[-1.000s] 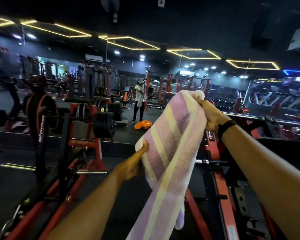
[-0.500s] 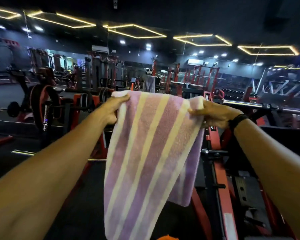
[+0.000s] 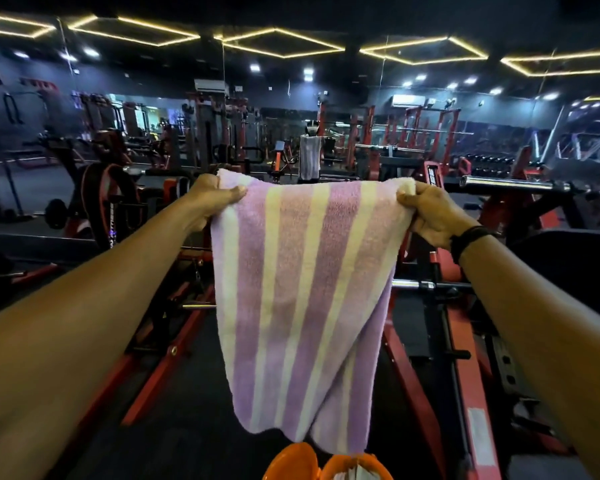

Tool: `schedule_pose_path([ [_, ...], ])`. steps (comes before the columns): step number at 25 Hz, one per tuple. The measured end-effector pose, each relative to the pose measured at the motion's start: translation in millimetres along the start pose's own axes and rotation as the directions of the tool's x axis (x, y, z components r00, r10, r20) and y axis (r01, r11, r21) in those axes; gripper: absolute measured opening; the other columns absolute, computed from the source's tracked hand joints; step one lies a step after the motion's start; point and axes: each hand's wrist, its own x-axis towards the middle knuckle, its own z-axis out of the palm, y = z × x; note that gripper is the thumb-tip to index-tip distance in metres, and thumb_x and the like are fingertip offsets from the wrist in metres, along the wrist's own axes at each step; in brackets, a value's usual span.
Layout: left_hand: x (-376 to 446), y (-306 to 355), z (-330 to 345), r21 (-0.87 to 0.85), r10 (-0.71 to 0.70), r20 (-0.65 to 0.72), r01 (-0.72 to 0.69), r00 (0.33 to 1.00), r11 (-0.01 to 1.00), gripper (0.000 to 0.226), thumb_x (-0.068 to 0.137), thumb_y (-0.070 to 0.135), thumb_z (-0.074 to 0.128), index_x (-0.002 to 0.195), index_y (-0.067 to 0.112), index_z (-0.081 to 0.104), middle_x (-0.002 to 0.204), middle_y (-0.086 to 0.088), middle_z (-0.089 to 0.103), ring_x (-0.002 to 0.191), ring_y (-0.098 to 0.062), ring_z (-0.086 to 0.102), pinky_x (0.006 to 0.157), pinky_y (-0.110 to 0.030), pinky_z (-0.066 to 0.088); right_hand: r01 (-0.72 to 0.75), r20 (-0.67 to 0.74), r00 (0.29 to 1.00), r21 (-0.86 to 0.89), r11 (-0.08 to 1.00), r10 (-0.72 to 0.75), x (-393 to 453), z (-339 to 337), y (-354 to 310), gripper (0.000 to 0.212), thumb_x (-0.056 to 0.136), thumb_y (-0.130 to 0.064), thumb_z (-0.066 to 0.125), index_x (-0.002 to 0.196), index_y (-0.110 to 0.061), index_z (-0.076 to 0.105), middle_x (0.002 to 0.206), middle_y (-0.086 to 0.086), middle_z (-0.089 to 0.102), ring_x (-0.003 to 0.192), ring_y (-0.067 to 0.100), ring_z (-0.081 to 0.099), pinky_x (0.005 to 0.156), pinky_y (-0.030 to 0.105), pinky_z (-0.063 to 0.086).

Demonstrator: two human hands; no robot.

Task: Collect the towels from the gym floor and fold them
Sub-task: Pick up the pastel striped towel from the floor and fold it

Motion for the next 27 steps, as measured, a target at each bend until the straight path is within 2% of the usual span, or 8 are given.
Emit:
schedule_pose_path([
  [3, 4.1, -0.5, -6.1, -0.174, -0.038, -0.023, 0.034, 0.999, 0.984, 0.026, 0.082, 0.019, 0.073, 0.104, 0.007, 0.066, 0.096, -0.005, 0.067, 0.083, -0.017, 0.064, 0.077, -0.028, 0.051, 0.013, 0.046, 0.999, 0.088, 0.996, -0.017, -2.3, 9.9, -3.4, 0.029, 0.095, -0.011, 0.052, 0.124, -0.009, 0.056, 0.1, 0.004, 0.066, 0.087, 0.016, 0.064, 0.07, 0.029, 0.058],
  [6, 6.4, 2.1, -12.2, -0.345, -0.115, 0.013, 0.113, 0.993, 0.932, 0.009, 0.082, 0.011, 0.072, 0.087, 0.012, 0.064, 0.09, -0.004, 0.068, 0.08, -0.016, 0.065, 0.07, -0.03, 0.054, -0.025, 0.232, 0.973, 0.072, 0.997, 0.008, -5.2, 17.2, -9.0, 0.053, 0.068, -0.017, 0.074, 0.118, -0.017, 0.058, 0.102, 0.002, 0.07, 0.09, 0.016, 0.07, 0.069, 0.03, 0.058],
  [8, 7.0, 3.5, -16.1, -0.4, -0.122, 0.023, 0.12, 0.992, 0.908, 0.01, 0.083, 0.005, 0.07, 0.083, 0.013, 0.063, 0.087, -0.003, 0.068, 0.078, -0.015, 0.065, 0.068, -0.03, 0.054, 0.009, 0.162, 0.986, 0.109, 0.994, -0.027, -2.5, 22.3, -9.3, 0.07, 0.051, -0.025, 0.08, 0.117, -0.014, 0.06, 0.1, 0.004, 0.07, 0.086, 0.017, 0.071, 0.065, 0.03, 0.058],
  [13, 13.3, -3.3, -32.2, -0.328, -0.121, -0.013, 0.11, 0.993, 0.938, 0.051, 0.069, 0.006, 0.082, 0.115, -0.002, 0.062, 0.107, -0.014, 0.068, 0.093, -0.025, 0.067, 0.082, -0.037, 0.055, 0.05, -0.018, 0.999, 0.122, 0.991, -0.048, 4.0, 26.2, -6.5, 0.057, 0.076, -0.009, 0.071, 0.129, -0.002, 0.051, 0.103, 0.005, 0.061, 0.09, 0.019, 0.062, 0.065, 0.029, 0.058],
  [19, 3.0, 9.9, -34.9, -0.158, -0.05, 0.226, 0.087, 0.973, 0.984, 0.062, 0.06, 0.004, 0.081, 0.117, -0.002, 0.057, 0.116, -0.015, 0.064, 0.102, -0.023, 0.064, 0.09, -0.036, 0.052, 0.09, -0.059, 0.994, 0.061, 0.994, -0.087, 4.8, 28.0, -0.7, 0.044, 0.081, -0.01, 0.068, 0.122, 0.0, 0.057, 0.099, 0.004, 0.064, 0.09, 0.02, 0.063, 0.066, 0.028, 0.059],
  [23, 5.8, 7.5, -36.4, 0.219, 0.07, -0.052, -0.057, 0.996, 0.974, 0.103, 0.065, 0.014, 0.086, 0.144, 0.006, 0.02, 0.142, -0.013, 0.038, 0.13, -0.03, 0.039, 0.104, -0.041, 0.041, 0.139, -0.146, 0.972, -0.276, 0.951, -0.185, 10.8, 22.1, 3.4, 0.038, 0.078, -0.011, 0.075, 0.113, 0.0, 0.065, 0.104, 0.008, 0.066, 0.099, 0.024, 0.062, 0.086, 0.034, 0.055],
  [25, 10.2, 1.3, -41.3, 0.273, 0.172, 0.05, -0.179, 0.984, 0.945, 0.106, 0.064, 0.016, 0.086, 0.148, 0.017, 0.021, 0.152, -0.011, 0.03, 0.137, -0.03, 0.031, 0.11, -0.044, 0.034, 0.162, -0.078, 0.958, -0.646, 0.746, -0.276, 12.2, 17.4, 4.2, 0.033, 0.072, -0.016, 0.081, 0.102, -0.006, 0.071, 0.097, 0.005, 0.067, 0.09, 0.018, 0.061, 0.078, 0.029, 0.052],
  [27, 15.4, -9.3, -45.7, 0.442, 0.213, 0.187, -0.275, 0.959, 0.854, 0.08, 0.064, 0.026, 0.084, 0.135, 0.016, 0.05, 0.14, -0.011, 0.049, 0.129, -0.028, 0.044, 0.103, -0.04, 0.04, 0.168, -0.023, 0.943, -0.829, 0.533, -0.333, 8.9, 18.4, 8.9, 0.018, 0.075, -0.022, 0.08, 0.087, -0.011, 0.073, 0.085, 0.003, 0.066, 0.082, 0.016, 0.058, 0.068, 0.027, 0.043],
])
